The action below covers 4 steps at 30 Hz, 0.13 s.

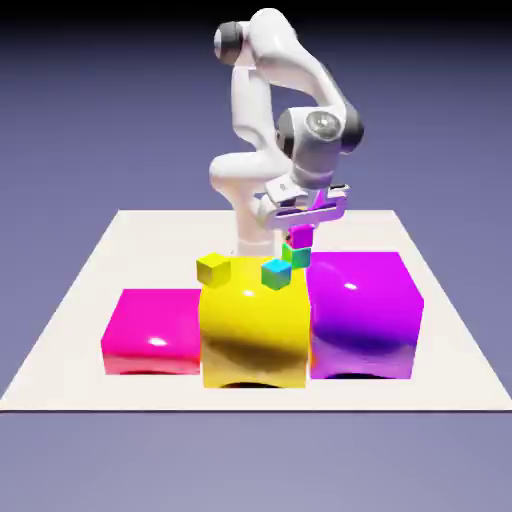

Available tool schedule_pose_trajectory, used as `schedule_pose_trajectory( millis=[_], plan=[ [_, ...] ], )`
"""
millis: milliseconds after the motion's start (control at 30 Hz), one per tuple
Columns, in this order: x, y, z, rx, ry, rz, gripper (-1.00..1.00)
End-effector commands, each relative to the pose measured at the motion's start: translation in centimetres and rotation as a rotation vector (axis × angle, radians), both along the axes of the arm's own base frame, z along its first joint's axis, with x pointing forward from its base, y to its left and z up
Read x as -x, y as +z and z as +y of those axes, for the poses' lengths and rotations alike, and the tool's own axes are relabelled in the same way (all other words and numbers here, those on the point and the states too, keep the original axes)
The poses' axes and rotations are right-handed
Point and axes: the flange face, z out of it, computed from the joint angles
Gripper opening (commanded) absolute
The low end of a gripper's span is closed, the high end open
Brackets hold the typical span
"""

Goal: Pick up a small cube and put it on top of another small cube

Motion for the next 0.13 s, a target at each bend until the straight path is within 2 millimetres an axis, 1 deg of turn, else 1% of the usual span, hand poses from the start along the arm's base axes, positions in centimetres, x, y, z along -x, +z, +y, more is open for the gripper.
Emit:
schedule_pose_trajectory(
  millis=[0,100],
  plan=[
    [-0.4,1.4,0.1,0.000,0.000,0.000,1.00],
    [-1.1,5.3,0.5,0.000,0.000,0.000,1.00]
  ],
)
